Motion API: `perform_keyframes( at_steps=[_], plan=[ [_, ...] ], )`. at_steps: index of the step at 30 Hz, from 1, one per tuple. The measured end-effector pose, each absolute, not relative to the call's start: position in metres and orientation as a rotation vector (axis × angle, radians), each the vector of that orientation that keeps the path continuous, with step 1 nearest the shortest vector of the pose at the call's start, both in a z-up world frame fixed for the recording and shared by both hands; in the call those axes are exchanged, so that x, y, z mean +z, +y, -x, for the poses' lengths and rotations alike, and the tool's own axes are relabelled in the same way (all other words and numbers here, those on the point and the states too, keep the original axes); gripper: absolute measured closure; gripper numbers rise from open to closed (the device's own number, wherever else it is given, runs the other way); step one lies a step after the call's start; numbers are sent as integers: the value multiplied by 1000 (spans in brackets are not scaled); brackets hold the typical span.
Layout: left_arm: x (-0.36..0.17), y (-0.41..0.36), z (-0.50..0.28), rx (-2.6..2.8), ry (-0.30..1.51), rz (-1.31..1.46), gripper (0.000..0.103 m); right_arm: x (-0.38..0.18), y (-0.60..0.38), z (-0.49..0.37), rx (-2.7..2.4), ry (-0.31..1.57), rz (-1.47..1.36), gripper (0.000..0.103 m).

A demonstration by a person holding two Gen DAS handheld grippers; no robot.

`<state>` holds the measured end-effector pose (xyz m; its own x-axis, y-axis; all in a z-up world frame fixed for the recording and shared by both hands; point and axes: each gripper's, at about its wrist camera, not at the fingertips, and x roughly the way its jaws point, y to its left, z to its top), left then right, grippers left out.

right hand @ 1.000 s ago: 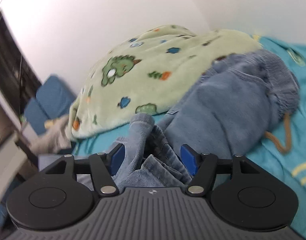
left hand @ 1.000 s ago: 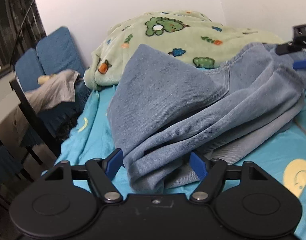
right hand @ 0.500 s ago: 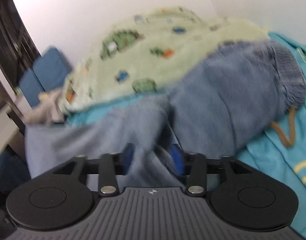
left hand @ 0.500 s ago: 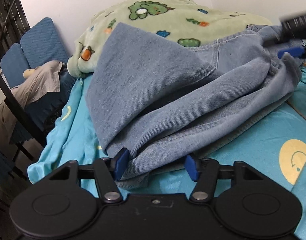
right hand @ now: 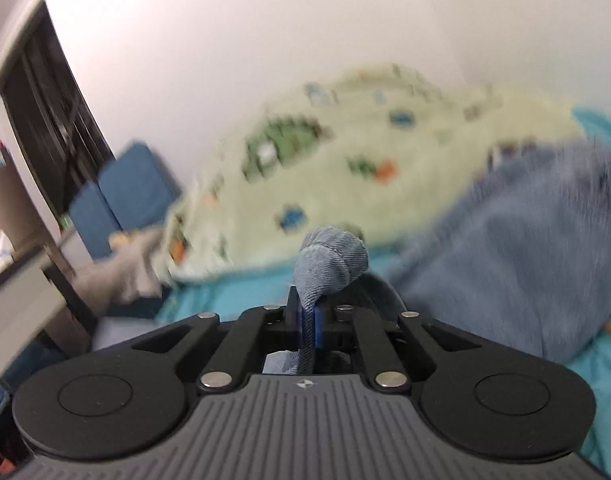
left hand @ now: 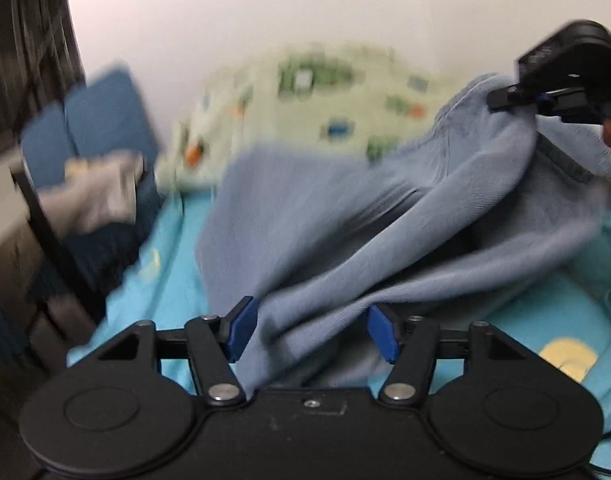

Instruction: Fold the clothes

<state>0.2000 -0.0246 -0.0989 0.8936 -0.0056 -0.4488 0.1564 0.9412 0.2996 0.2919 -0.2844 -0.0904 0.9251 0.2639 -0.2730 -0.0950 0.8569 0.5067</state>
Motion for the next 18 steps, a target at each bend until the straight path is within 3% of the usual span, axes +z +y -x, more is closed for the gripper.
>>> perform_keyframes(
  at_steps=[3, 6, 9, 11, 14, 15, 18],
  plan=[
    [-84, -28, -184, -144, 352, -306, 39, -78, -286, -275, 111, 350, -512, 98],
    [-73, -29, -176, -230, 308, -244, 39, -105, -290, -264, 9, 477, -467, 98],
    [-72, -30, -178, -277, 328, -179, 38, -150, -310, -267, 5, 670, -594, 97],
    [-78, -32, -188, -268, 381, -158, 38, -154, -323, -264, 31, 684, -686, 94],
    [-90, -31, -204, -209, 438, -178, 38, -133, -342, -255, 27, 605, -721, 81],
    [-93, -28, -209, -189, 459, -181, 38, -125, -349, -251, 18, 567, -725, 67],
    [-98, -21, -221, -151, 506, -152, 38, -113, -381, -248, -70, 467, -791, 40]
  ],
)
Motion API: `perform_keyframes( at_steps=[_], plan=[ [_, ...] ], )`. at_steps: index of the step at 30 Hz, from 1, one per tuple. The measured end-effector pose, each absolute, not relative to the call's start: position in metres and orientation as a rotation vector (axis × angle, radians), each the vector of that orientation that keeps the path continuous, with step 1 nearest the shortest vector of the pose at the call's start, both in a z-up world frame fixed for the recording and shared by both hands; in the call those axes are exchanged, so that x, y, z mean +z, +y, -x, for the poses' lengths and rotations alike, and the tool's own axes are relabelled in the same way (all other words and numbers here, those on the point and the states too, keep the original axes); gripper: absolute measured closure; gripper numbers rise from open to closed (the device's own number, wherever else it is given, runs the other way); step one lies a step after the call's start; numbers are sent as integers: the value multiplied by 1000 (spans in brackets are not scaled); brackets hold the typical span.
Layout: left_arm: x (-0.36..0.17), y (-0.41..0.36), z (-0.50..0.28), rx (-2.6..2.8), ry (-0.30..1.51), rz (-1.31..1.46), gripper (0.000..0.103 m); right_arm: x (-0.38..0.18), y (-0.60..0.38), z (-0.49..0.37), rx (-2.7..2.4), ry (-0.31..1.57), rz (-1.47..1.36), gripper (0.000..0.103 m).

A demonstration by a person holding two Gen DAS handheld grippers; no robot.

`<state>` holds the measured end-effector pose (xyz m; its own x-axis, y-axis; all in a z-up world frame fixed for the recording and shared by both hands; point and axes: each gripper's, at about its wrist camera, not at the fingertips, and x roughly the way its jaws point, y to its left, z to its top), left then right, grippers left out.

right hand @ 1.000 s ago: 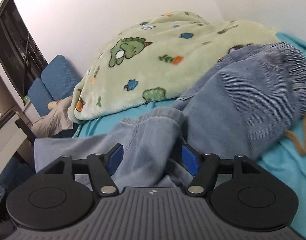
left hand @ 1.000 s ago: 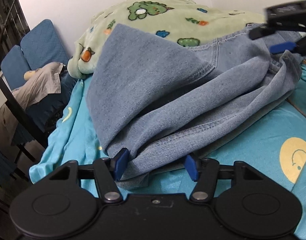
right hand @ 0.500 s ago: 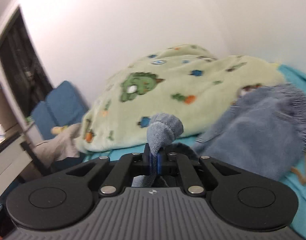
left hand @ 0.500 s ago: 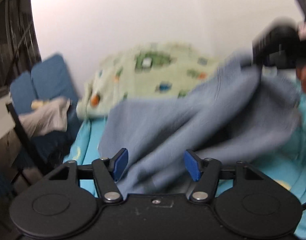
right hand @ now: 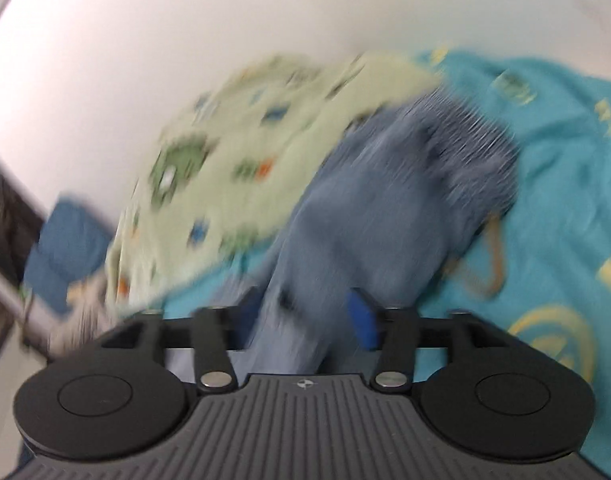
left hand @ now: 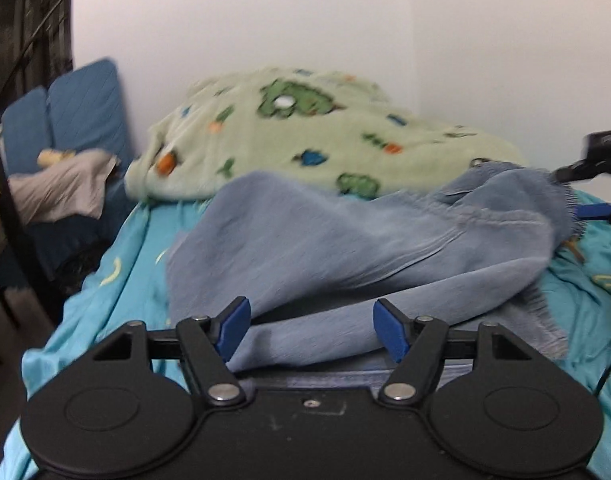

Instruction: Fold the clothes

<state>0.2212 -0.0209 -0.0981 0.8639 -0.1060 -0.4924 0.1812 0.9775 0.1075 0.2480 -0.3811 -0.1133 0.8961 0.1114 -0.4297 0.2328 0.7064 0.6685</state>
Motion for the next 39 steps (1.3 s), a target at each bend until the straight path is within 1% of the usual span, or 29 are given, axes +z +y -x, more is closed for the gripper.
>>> perform_keyframes(
  at_steps=[4, 6, 7, 9, 10, 12, 13, 14, 16, 17, 18, 19, 21, 27, 30, 33, 35, 38, 39],
  plan=[
    [-110, -16, -226, -150, 578, -139, 38, -144, -441, -263, -215, 463, -1074, 35],
    [-116, -17, -231, -158, 612, -136, 38, -167, -457, -274, -217, 468, -1203, 29],
    [-118, -17, -234, -158, 624, -138, 38, -179, -464, -279, -218, 469, -1266, 29],
    [-121, -18, -237, -158, 635, -142, 38, -196, -471, -290, -208, 464, -1341, 27],
    [-123, -18, -238, -158, 637, -143, 38, -199, -472, -295, -203, 454, -1350, 23],
    [-124, -19, -240, -160, 639, -145, 38, -199, -471, -307, -203, 435, -1319, 17],
    [-124, -19, -240, -159, 639, -144, 37, -199, -471, -312, -204, 425, -1304, 16],
    [-123, -19, -241, -159, 637, -142, 37, -198, -471, -315, -223, 422, -1288, 18],
    [-123, -19, -242, -159, 632, -133, 37, -196, -471, -319, -259, 415, -1255, 28],
    [-122, -19, -243, -158, 629, -123, 37, -196, -471, -320, -279, 421, -1227, 45],
    [-119, -17, -243, -158, 627, -111, 37, -194, -471, -319, -299, 428, -1195, 58],
    [-117, -16, -243, -158, 625, -99, 37, -190, -469, -318, -303, 422, -1162, 60],
    [-111, -14, -244, -159, 617, -80, 38, -180, -463, -316, -310, 408, -1094, 69],
    [-73, -4, -229, -165, 516, -20, 38, -98, -411, -305, -256, 286, -755, 72],
    [-51, 7, -221, -156, 455, 20, 38, -57, -384, -295, -197, 222, -533, 72],
    [-32, 23, -212, -141, 398, 72, 38, -22, -334, -288, -116, 154, -283, 72],
    [-21, 36, -207, -129, 368, 120, 38, -12, -294, -285, -41, 116, -125, 72],
    [-10, 59, -199, -122, 335, 211, 38, -17, -226, -270, 80, 100, 88, 72],
    [-7, 67, -197, -125, 326, 239, 38, -26, -205, -266, 118, 112, 134, 72]
  ],
)
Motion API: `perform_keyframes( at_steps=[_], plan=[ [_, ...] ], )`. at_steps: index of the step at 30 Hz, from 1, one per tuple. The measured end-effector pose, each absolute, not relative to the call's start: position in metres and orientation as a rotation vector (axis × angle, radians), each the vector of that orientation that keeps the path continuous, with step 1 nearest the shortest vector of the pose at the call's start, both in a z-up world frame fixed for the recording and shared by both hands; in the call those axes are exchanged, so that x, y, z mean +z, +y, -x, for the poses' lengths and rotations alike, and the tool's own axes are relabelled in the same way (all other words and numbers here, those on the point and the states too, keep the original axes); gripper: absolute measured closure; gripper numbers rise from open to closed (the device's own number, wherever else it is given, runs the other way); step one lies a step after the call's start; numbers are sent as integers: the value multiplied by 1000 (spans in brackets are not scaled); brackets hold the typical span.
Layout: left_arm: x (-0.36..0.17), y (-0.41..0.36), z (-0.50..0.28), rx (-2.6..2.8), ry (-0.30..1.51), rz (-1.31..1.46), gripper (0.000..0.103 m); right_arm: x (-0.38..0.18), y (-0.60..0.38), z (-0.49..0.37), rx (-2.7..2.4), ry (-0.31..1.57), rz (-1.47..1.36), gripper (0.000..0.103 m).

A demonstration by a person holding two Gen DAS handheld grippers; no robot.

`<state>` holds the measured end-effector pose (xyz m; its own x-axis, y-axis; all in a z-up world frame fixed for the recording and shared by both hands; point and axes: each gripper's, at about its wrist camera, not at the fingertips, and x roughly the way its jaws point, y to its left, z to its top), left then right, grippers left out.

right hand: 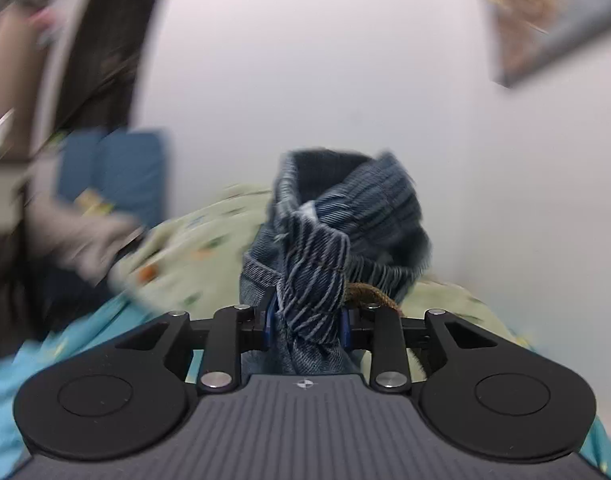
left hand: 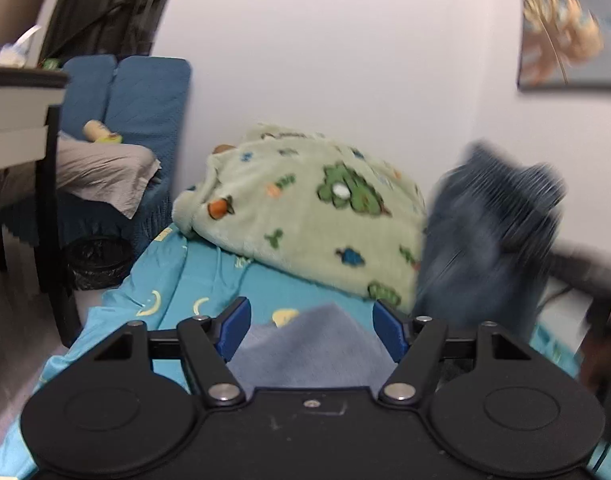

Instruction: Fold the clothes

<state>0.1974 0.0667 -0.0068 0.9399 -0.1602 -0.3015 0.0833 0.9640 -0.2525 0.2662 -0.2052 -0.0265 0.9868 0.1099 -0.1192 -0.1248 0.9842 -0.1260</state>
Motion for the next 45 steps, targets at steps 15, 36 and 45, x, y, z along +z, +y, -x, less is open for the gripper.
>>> perform_keyframes(
  at_steps=[15, 36, 45],
  plan=[
    [-23, 132, -205, -164, 404, 575, 34, -108, -62, -243, 316, 270, 379, 72],
    [-64, 87, -213, -97, 621, 478, 21, -91, -249, -209, 354, 440, -339, 20],
    [-83, 80, -223, -74, 622, 454, 8, -125, -298, -262, 240, 486, -657, 19]
  ],
)
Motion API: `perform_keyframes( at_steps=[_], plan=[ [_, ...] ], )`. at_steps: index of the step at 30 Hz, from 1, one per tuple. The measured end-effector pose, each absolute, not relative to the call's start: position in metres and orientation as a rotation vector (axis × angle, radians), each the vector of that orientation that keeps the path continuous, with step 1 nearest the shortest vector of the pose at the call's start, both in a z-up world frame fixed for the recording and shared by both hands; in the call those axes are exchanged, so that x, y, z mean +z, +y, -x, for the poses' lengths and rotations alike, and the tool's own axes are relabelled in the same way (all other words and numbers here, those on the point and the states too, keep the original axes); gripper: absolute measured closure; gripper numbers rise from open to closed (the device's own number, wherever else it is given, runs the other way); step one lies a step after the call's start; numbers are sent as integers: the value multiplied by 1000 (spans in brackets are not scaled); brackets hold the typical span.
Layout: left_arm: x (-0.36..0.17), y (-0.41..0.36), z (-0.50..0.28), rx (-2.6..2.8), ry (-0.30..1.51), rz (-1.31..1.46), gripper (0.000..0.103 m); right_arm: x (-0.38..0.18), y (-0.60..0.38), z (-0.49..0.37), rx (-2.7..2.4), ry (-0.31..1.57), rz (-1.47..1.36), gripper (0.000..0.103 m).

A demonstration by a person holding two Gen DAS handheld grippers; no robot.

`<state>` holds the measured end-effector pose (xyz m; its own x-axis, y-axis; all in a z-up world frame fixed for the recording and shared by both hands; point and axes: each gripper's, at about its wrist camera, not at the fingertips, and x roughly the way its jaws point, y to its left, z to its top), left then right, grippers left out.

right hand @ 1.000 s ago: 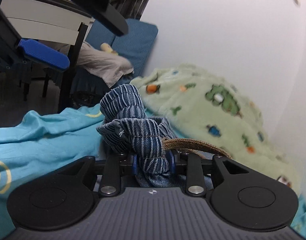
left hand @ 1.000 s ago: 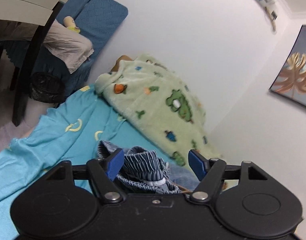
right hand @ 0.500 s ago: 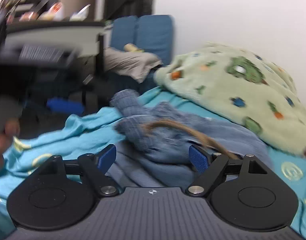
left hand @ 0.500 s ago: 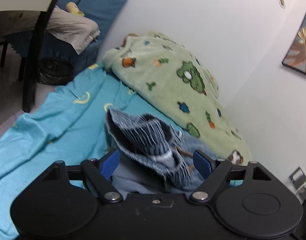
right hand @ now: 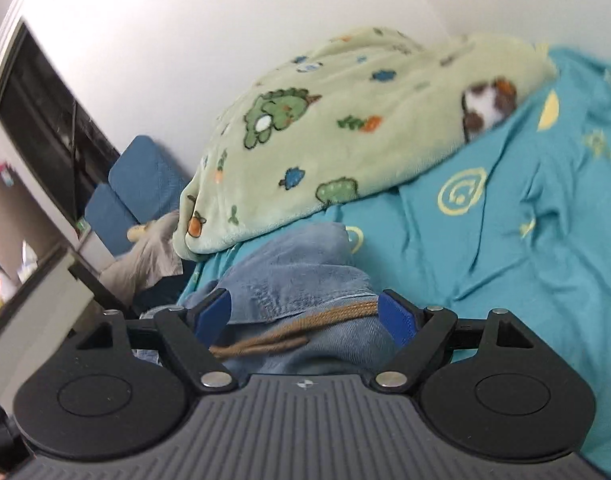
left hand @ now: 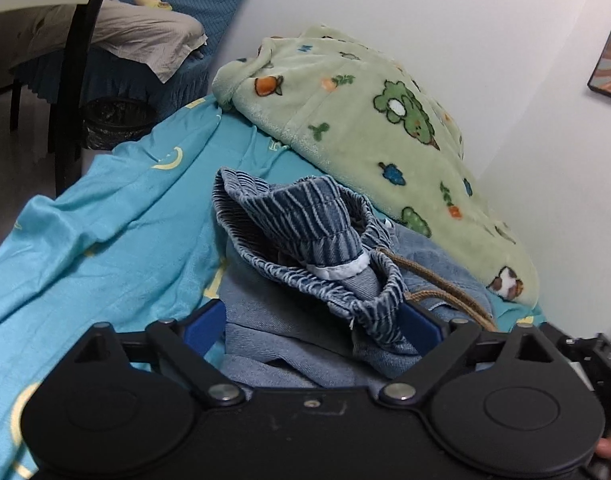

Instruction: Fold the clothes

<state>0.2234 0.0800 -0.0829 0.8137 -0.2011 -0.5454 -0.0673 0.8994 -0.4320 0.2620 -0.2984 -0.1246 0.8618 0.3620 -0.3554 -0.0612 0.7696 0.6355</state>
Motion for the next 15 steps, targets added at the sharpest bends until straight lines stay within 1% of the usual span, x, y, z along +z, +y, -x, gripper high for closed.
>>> perform_keyframes(
  at_steps=[6, 12, 14, 15],
  plan=[
    [-80, 77, -226, -57, 625, 459, 8, -141, -307, -279, 233, 488, -768, 14],
    [-81, 77, -225, -58, 624, 474, 8, -144, -310, -286, 210, 485, -775, 14],
    [-77, 77, -222, -64, 606, 470, 11, -147, -307, -290, 193, 503, -749, 15],
    [-74, 76, -219, -74, 593, 461, 11, -150, -305, -293, 184, 534, -735, 16]
  ],
)
